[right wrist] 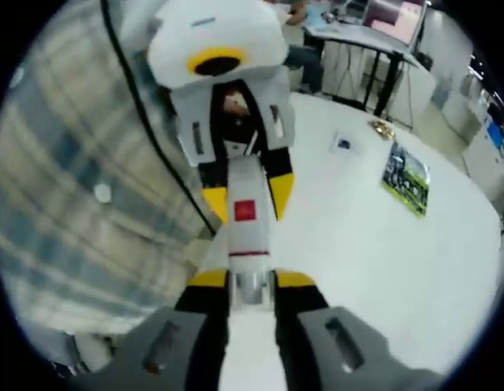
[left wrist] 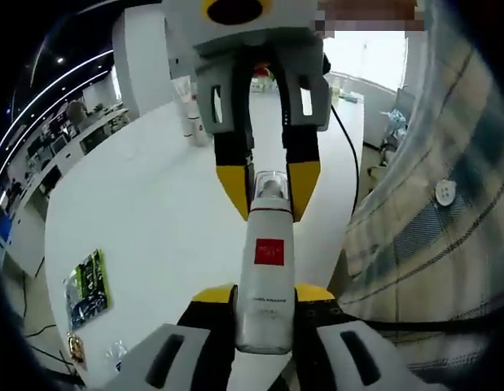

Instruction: Arrange the skincare products in the storage area until every visible bottle or jar stands upright without overlapping.

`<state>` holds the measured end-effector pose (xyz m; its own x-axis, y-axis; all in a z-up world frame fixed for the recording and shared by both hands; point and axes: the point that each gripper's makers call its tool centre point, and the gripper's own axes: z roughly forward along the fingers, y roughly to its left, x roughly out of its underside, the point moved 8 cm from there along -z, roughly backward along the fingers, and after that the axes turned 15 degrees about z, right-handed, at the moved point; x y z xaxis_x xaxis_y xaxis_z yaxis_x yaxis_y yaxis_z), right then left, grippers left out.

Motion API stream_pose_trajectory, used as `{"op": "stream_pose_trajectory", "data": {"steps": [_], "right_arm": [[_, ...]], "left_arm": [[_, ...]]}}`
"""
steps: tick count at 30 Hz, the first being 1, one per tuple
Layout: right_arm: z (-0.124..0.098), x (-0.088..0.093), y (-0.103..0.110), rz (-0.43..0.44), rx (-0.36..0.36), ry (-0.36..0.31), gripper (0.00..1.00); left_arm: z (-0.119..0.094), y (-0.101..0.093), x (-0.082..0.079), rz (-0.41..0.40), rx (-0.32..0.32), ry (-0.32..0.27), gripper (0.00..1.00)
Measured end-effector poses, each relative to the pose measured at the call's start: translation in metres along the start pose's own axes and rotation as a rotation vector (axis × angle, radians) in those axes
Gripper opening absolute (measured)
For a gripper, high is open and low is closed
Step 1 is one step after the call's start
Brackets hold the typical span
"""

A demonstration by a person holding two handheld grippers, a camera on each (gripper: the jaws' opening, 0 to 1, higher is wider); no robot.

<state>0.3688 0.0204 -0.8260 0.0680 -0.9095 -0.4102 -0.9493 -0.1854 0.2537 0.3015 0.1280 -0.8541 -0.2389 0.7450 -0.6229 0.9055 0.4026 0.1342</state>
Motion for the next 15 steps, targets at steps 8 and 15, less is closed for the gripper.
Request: {"op": "stream_pose_trajectory", "data": {"steps": [8,15], "right_arm": [[0.004,0.005,-0.005,0.079,0.034,-0.051,0.21],[0.010,0.009,-0.010,0.092,0.046,-0.013,0.24]], "left_arm": [[0.002,0.001,0.005,-0.009,0.021,0.023,0.23],[0.006,0.004,0.015,-0.028,0.023,0.042,0.23]]}}
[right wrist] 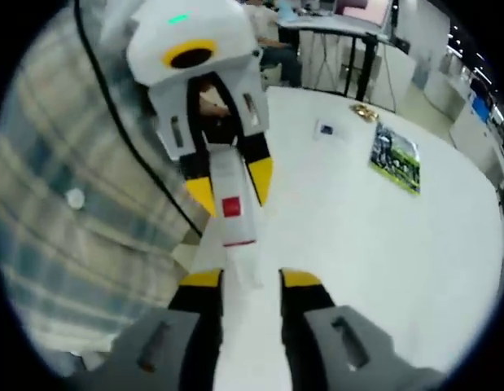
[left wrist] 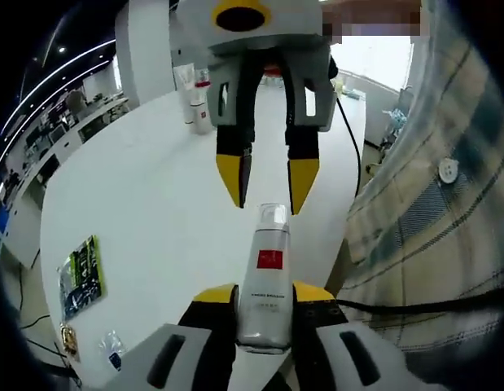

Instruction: Arrange the skincare products in the storage area until every visible bottle or jar stands upright without overlapping.

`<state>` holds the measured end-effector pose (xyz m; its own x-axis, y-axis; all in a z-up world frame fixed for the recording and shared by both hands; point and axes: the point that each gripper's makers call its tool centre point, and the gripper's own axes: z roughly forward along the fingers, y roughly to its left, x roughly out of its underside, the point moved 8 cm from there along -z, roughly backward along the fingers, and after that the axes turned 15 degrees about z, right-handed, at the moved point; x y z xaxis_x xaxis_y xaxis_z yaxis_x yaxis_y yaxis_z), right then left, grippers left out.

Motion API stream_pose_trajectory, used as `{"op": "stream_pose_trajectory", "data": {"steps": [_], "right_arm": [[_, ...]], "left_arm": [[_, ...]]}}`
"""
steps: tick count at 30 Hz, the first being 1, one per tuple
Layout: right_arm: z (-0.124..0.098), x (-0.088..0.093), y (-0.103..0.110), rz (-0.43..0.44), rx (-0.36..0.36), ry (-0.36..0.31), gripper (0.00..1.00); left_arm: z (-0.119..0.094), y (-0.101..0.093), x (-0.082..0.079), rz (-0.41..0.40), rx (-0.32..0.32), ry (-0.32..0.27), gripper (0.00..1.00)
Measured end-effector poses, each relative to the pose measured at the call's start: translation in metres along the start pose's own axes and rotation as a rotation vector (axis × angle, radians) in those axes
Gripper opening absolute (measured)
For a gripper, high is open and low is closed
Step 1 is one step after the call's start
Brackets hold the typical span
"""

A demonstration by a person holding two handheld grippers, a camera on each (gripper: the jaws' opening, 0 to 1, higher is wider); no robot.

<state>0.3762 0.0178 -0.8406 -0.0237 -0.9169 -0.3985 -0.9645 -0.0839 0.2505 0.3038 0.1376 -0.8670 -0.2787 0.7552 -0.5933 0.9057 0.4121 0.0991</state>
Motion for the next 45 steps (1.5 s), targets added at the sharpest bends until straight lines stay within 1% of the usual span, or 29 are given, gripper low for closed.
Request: {"op": "stream_pose_trajectory", "data": {"steps": [4,7,8,10,11,12,13,14,15,16,17,20,22,23,24,25,27,28,31,34,36,38,39,40,41,42,43,44,45], "right_arm": [[-0.002,0.002,-0.005,0.065,-0.001,-0.032,0.26],[-0.005,0.005,-0.009,0.175,0.004,-0.081,0.33],[-0.005,0.006,-0.010,0.248,-0.008,-0.107,0.33],[-0.006,0.006,-0.013,0.340,-0.025,-0.167,0.33],[-0.006,0.007,-0.013,0.352,-0.025,-0.176,0.33],[-0.006,0.008,-0.015,0.411,-0.029,-0.211,0.33],[-0.007,0.009,-0.015,0.430,-0.029,-0.218,0.34],[-0.007,0.010,-0.016,0.497,-0.035,-0.244,0.34],[-0.006,0.011,-0.016,0.525,-0.043,-0.256,0.35],[-0.006,0.013,-0.017,0.608,-0.062,-0.281,0.36],[-0.005,0.014,-0.017,0.662,-0.080,-0.303,0.37],[-0.002,0.022,-0.020,0.917,-0.154,-0.396,0.43],[-0.001,0.024,-0.021,1.028,-0.192,-0.442,0.43],[-0.002,0.024,-0.022,1.119,-0.228,-0.495,0.43],[-0.002,0.024,-0.023,1.174,-0.244,-0.528,0.43],[-0.003,0.024,-0.024,1.267,-0.263,-0.580,0.43],[-0.002,0.023,-0.026,1.376,-0.293,-0.639,0.46],[0.000,0.022,-0.027,1.415,-0.301,-0.660,0.46],[0.006,0.018,-0.024,1.470,-0.334,-0.675,0.46],[0.013,0.013,-0.024,1.621,-0.395,-0.736,0.46],[0.015,0.013,-0.024,1.695,-0.402,-0.772,0.46],[0.017,0.010,-0.026,1.797,-0.452,-0.839,0.46],[0.017,0.009,-0.026,1.812,-0.462,-0.850,0.45],[0.020,0.008,-0.026,1.847,-0.505,-0.865,0.43],[0.022,0.009,-0.029,1.853,-0.524,-0.870,0.41],[0.026,0.011,-0.030,1.852,-0.524,-0.860,0.37],[0.028,0.013,-0.033,1.848,-0.497,-0.860,0.34],[0.029,0.016,-0.037,1.835,-0.448,-0.870,0.31],[0.032,0.018,-0.038,1.840,-0.438,-0.868,0.30]], "left_arm": [[0.001,0.006,0.004,-0.027,-0.008,0.002,0.23],[0.001,0.010,0.007,-0.047,-0.023,-0.001,0.23],[0.002,0.012,0.008,-0.055,-0.025,-0.002,0.23],[0.003,0.014,0.011,-0.077,-0.031,0.000,0.23],[0.003,0.014,0.012,-0.080,-0.032,0.000,0.23],[0.004,0.015,0.013,-0.089,-0.031,-0.001,0.23],[0.004,0.016,0.014,-0.095,-0.032,0.000,0.23],[0.004,0.017,0.015,-0.102,-0.044,-0.002,0.23],[0.004,0.018,0.015,-0.107,-0.045,-0.004,0.23],[0.003,0.019,0.015,-0.121,-0.049,-0.008,0.23],[0.002,0.020,0.015,-0.122,-0.059,-0.011,0.23],[-0.001,0.027,0.015,-0.122,-0.113,-0.015,0.23],[-0.003,0.030,0.014,-0.127,-0.135,-0.021,0.23],[-0.004,0.031,0.014,-0.126,-0.150,-0.023,0.23],[-0.005,0.032,0.013,-0.123,-0.160,-0.023,0.23],[-0.006,0.033,0.013,-0.125,-0.161,-0.022,0.23],[-0.006,0.034,0.013,-0.121,-0.170,-0.015,0.23],[-0.006,0.034,0.013,-0.124,-0.171,-0.014,0.23],[-0.006,0.035,0.011,-0.136,-0.178,-0.016,0.23],[-0.006,0.036,0.003,-0.139,-0.187,-0.010,0.23],[-0.007,0.037,-0.002,-0.125,-0.201,-0.015,0.23],[-0.009,0.038,-0.008,-0.084,-0.222,-0.009,0.22],[-0.009,0.039,-0.009,-0.063,-0.220,-0.007,0.22],[-0.007,0.037,-0.012,-0.062,-0.215,-0.012,0.22],[-0.007,0.037,-0.012,-0.059,-0.208,-0.011,0.22],[-0.004,0.036,-0.011,-0.057,-0.199,-0.007,0.22],[-0.004,0.036,-0.010,-0.055,-0.197,-0.003,0.22],[-0.001,0.035,-0.009,-0.057,-0.188,0.006,0.22],[0.001,0.034,-0.005,-0.080,-0.169,0.012,0.22]]}}
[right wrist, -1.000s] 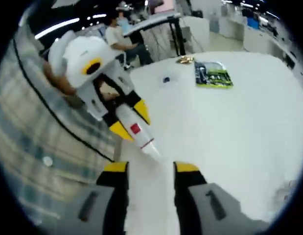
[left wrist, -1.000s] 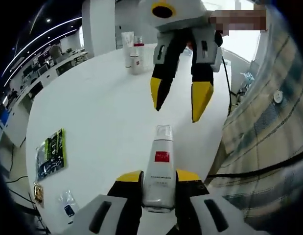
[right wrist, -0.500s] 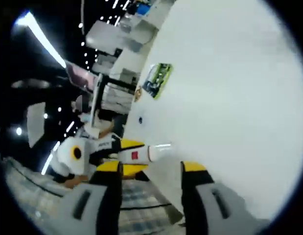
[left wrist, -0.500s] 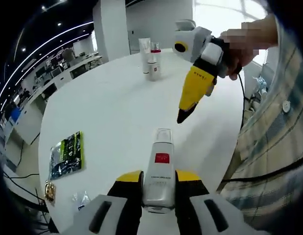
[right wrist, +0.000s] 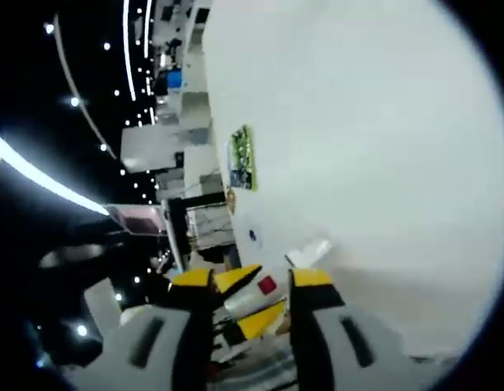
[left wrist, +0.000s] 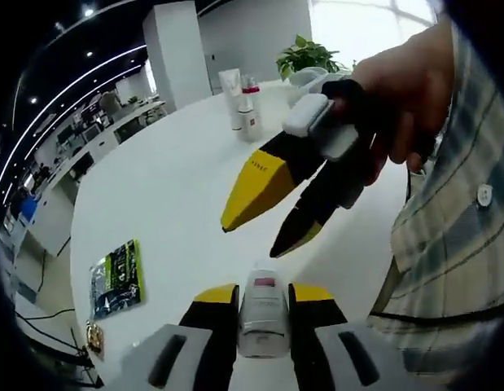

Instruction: Arrange the skincare products in the storage area until every visible bottle or jar stands upright without overlapping.

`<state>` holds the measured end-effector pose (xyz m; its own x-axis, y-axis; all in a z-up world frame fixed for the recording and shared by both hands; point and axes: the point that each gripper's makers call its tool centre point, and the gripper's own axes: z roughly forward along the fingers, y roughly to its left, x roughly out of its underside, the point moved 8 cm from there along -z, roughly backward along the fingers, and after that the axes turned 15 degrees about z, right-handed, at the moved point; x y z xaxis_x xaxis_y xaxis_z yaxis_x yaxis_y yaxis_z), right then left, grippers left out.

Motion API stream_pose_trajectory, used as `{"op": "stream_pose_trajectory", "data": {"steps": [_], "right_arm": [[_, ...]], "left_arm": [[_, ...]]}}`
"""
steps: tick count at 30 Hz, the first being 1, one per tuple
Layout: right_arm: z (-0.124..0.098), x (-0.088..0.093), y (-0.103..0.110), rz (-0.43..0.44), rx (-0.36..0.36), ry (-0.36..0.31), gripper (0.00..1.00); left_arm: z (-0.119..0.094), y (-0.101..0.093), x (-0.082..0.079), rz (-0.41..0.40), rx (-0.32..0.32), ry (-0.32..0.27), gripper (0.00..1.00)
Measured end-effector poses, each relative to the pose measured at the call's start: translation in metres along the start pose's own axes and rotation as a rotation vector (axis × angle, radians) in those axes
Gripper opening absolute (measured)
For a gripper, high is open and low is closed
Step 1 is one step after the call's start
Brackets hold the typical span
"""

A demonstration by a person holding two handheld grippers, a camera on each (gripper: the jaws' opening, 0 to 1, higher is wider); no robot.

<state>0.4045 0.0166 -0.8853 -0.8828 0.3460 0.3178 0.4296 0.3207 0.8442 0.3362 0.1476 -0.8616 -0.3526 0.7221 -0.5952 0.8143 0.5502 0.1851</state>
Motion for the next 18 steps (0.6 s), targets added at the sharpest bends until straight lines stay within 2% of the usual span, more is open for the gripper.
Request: {"op": "stream_pose_trajectory", "data": {"steps": [3,6,10,15,18], "right_arm": [[0.002,0.006,-0.002,0.045,-0.015,0.005,0.32],[0.003,0.015,-0.009,0.051,0.021,0.031,0.34],[0.004,0.022,-0.015,0.122,0.020,0.013,0.34],[0.016,0.033,-0.024,0.147,0.055,0.031,0.36],[0.021,0.035,-0.028,0.150,0.076,0.021,0.35]], "left_arm": [[0.002,0.000,0.006,-0.030,0.001,-0.004,0.22],[0.003,0.001,0.008,-0.099,0.017,-0.033,0.22],[0.003,0.000,0.013,-0.121,0.018,-0.034,0.22],[0.003,-0.005,0.010,-0.096,0.030,-0.038,0.22],[0.002,-0.008,0.005,-0.030,0.037,-0.035,0.22]]}}
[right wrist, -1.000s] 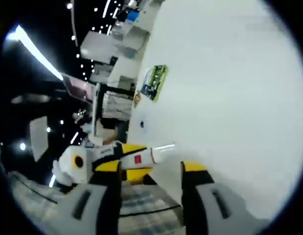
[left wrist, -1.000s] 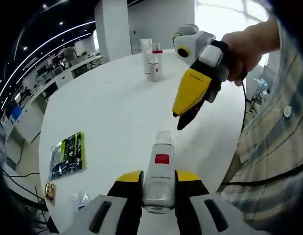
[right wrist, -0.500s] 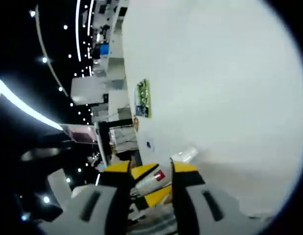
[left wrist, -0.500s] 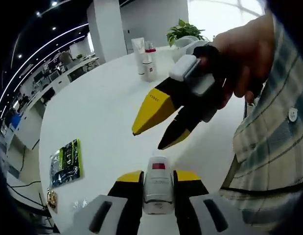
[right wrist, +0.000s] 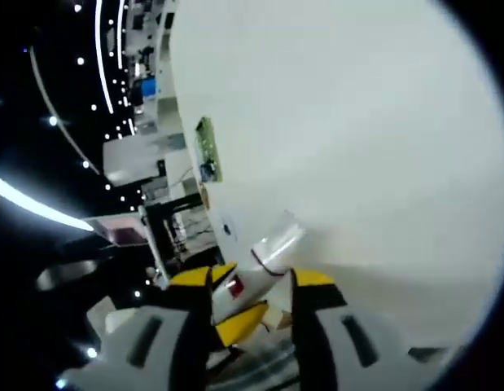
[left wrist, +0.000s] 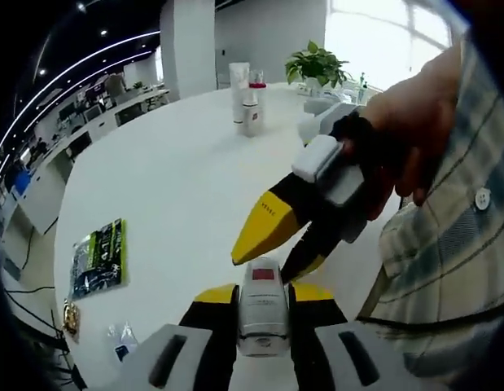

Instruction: Arrange the skincare products in the storage area until every visible bottle or jar stands upright without overlapping.

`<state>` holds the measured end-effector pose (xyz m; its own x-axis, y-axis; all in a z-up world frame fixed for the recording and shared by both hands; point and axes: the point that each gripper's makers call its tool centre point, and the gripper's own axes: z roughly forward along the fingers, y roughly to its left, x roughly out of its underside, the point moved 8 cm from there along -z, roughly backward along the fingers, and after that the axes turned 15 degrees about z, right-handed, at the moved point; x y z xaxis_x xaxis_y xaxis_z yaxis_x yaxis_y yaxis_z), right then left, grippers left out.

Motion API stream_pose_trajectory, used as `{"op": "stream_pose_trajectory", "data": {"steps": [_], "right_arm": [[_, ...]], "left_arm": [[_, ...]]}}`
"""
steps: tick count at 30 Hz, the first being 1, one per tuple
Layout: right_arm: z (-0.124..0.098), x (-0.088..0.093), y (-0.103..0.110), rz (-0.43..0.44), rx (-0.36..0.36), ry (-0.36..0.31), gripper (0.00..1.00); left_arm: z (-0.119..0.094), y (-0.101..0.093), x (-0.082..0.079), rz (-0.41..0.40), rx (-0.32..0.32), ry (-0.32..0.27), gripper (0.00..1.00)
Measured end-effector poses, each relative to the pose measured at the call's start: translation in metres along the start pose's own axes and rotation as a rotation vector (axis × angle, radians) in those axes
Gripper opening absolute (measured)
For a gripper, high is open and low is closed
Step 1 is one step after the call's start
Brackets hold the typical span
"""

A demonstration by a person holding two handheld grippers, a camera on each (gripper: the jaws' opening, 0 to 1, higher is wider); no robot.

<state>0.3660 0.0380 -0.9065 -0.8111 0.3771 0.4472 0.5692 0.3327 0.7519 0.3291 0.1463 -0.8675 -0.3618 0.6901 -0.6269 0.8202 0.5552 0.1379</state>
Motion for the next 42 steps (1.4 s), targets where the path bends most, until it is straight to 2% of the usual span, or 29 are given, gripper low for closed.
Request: {"op": "stream_pose_trajectory", "data": {"steps": [3,5,9,15,19,20,23,28,31,33,38,42], "right_arm": [[0.003,-0.001,-0.004,0.033,-0.001,-0.007,0.33],[0.006,-0.002,-0.003,0.114,-0.020,-0.020,0.30],[0.004,-0.004,-0.008,0.164,-0.036,-0.017,0.28],[0.002,-0.009,-0.007,0.146,-0.054,-0.002,0.26],[-0.001,-0.010,-0.003,0.113,-0.070,0.005,0.24],[-0.002,-0.010,-0.001,0.090,-0.073,0.011,0.24],[-0.004,-0.010,0.002,0.012,-0.058,0.031,0.22],[-0.004,-0.011,0.003,-0.122,-0.015,0.068,0.21],[-0.003,-0.014,0.003,-0.161,-0.011,0.073,0.21],[-0.002,-0.017,0.001,-0.204,-0.008,0.080,0.21],[-0.006,-0.006,0.004,-0.302,-0.009,0.102,0.21],[-0.009,0.001,0.011,-0.435,-0.021,0.127,0.21]], "left_arm": [[0.000,-0.003,-0.004,0.049,0.001,0.009,0.22],[-0.002,-0.004,-0.004,0.074,-0.001,0.012,0.22],[-0.003,-0.004,-0.005,0.088,-0.003,0.008,0.22],[-0.003,-0.005,-0.006,0.097,-0.011,-0.003,0.22],[-0.003,-0.004,-0.007,0.031,-0.021,-0.038,0.23],[-0.003,-0.004,-0.007,-0.013,-0.023,-0.050,0.24],[-0.004,-0.001,-0.003,-0.028,-0.021,-0.046,0.24],[0.000,-0.007,0.005,-0.162,0.057,-0.073,0.29],[0.001,-0.007,0.010,-0.192,0.072,-0.078,0.29],[0.001,-0.009,0.011,-0.262,0.106,-0.097,0.29],[0.003,-0.010,0.015,-0.333,0.168,-0.113,0.29],[0.004,-0.013,0.016,-0.412,0.206,-0.120,0.28]]}}
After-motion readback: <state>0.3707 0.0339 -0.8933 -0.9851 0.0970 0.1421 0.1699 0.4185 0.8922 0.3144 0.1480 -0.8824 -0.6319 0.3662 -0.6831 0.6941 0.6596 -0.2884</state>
